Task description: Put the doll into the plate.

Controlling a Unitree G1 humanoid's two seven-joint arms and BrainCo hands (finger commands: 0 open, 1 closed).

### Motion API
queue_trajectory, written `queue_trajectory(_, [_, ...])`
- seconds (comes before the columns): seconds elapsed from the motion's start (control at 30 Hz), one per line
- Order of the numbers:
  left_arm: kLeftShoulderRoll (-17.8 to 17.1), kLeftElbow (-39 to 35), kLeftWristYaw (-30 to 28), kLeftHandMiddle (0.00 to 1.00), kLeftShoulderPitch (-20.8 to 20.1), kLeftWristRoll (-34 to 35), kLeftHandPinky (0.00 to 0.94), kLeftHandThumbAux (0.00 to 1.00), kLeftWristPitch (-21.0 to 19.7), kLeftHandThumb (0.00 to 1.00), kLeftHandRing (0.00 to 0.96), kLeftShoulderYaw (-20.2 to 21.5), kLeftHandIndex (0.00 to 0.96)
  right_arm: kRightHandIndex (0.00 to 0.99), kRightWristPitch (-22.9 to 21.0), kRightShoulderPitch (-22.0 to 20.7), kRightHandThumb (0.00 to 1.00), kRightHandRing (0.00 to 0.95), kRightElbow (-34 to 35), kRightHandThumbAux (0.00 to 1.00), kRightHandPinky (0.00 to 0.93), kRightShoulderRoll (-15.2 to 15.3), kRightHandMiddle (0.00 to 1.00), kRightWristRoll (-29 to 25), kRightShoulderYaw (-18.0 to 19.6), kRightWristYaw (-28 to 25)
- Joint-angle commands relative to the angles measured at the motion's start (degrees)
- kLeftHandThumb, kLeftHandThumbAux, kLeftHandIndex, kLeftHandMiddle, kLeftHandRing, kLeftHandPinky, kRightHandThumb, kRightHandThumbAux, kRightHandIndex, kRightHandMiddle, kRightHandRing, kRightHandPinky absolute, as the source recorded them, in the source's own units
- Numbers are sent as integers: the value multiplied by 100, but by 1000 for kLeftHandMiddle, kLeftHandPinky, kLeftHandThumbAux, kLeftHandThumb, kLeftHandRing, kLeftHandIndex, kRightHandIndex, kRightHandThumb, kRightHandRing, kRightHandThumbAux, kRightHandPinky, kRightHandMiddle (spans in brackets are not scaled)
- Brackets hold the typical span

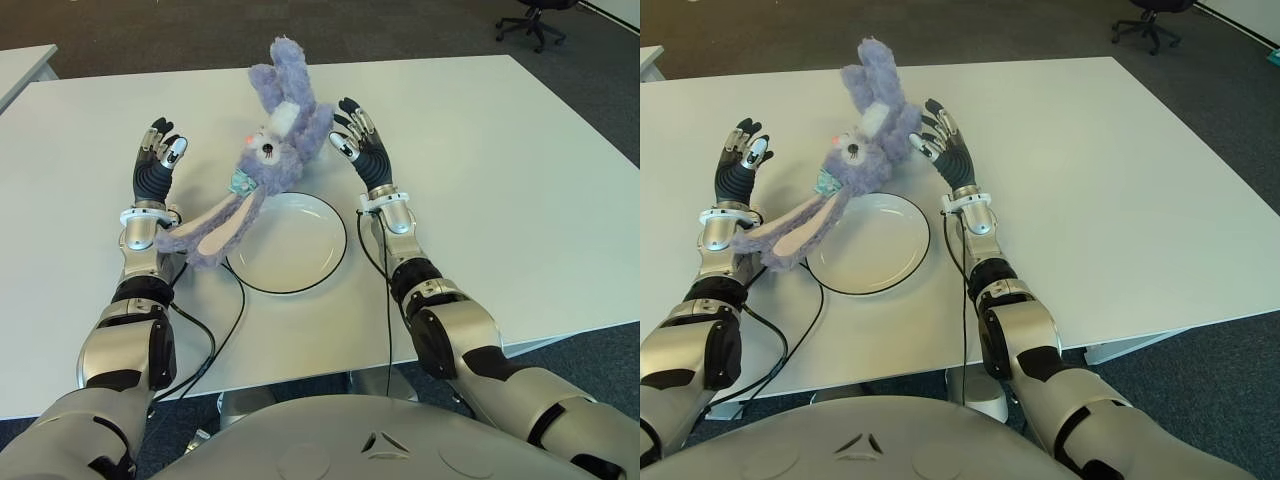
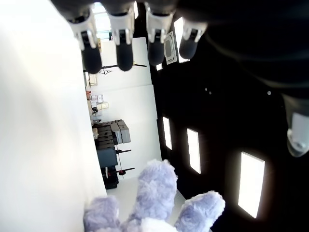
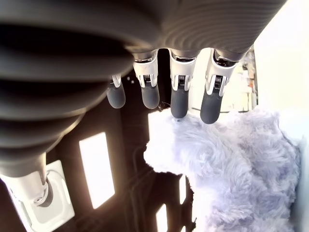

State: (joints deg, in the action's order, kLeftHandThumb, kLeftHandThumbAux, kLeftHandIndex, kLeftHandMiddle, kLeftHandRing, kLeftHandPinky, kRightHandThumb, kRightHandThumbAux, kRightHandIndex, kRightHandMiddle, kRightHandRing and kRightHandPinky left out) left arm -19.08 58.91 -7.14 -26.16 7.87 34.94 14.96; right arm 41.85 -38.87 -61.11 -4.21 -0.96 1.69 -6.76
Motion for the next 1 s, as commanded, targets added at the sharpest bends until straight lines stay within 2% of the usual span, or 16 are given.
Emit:
queue_trajectory(0.03, [252,253,-19,85,517,-79,127,436,-20,0,98,-67,7,62,-5,482,323,86,-345,562,154,-33,60,-44,96,-38])
queue_trajectory(0.5, [247,247,-17,95,527,-70,141,457,-41,0,104,-58,29,58,40,488,342,69,-316,530,142,-52,45,9,76,-47])
queue_trajectory(0.8, [249,233,-16,92,544,-85,123,459,5,0,103,-68,0,58,112,499,319,68,-285,515,150,-31,40,106,22,14])
queue_trajectory(1.0, [245,236,-30,92,568,-106,112,458,46,0,101,-89,0,66,181,518,344,68,-267,506,145,-26,44,139,2,24])
